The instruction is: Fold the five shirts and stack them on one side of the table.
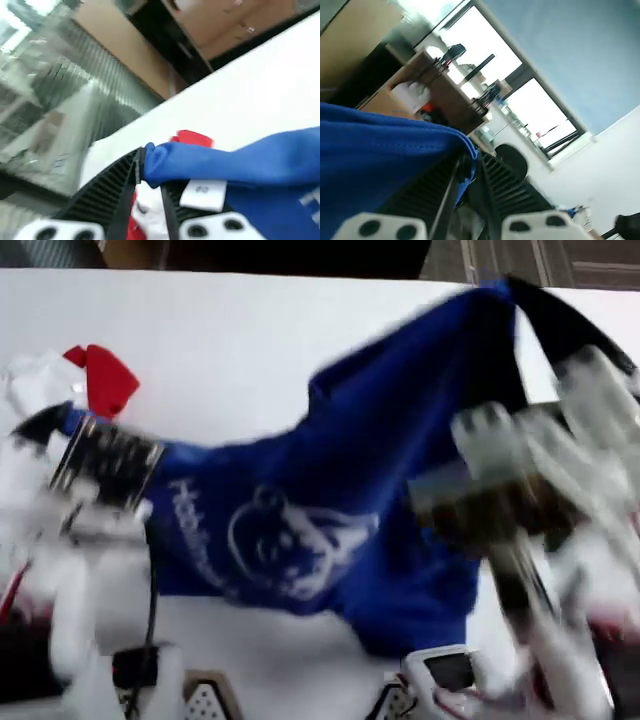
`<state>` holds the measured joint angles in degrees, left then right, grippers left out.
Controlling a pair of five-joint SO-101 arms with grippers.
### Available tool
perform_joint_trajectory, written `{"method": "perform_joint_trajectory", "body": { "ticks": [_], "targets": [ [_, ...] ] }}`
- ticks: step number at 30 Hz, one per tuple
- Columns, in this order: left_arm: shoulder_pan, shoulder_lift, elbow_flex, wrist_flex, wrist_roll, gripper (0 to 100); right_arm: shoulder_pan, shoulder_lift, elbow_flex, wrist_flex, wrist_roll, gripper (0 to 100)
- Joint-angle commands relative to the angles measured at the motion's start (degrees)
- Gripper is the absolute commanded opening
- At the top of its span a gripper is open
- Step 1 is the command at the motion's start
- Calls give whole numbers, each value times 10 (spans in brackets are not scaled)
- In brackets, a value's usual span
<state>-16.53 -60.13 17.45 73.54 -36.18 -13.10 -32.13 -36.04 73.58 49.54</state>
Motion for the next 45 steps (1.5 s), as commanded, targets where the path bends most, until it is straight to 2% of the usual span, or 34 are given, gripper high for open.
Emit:
{"method": "perform_joint_trajectory", "body": {
  "ticks": [1, 7, 11, 16, 19, 25, 37, 41, 45],
  "targets": [
    [34, 75, 7, -54, 6, 27, 1, 53, 49, -52, 3, 21],
    [41, 233, 3, -130, 4, 27, 39, 167, 145, -143, 0, 21],
    [41, 324, -22, -171, -11, 27, 52, 247, 154, -196, -1, 21],
    [41, 437, -105, -170, -13, 27, 59, 320, 153, -264, -1, 21],
    [41, 498, -149, -135, -15, 27, 59, 346, 154, -260, -1, 21],
    [41, 575, -184, -24, -17, 27, 59, 328, 153, -130, -1, 21],
    [44, 579, -183, 168, -17, 27, 73, 213, 157, 124, -2, 21],
    [44, 579, -179, 222, -18, 27, 84, 207, 172, 181, -2, 21],
    [41, 579, -178, 252, -18, 27, 112, 204, 250, 188, -2, 21]
  ]
}}
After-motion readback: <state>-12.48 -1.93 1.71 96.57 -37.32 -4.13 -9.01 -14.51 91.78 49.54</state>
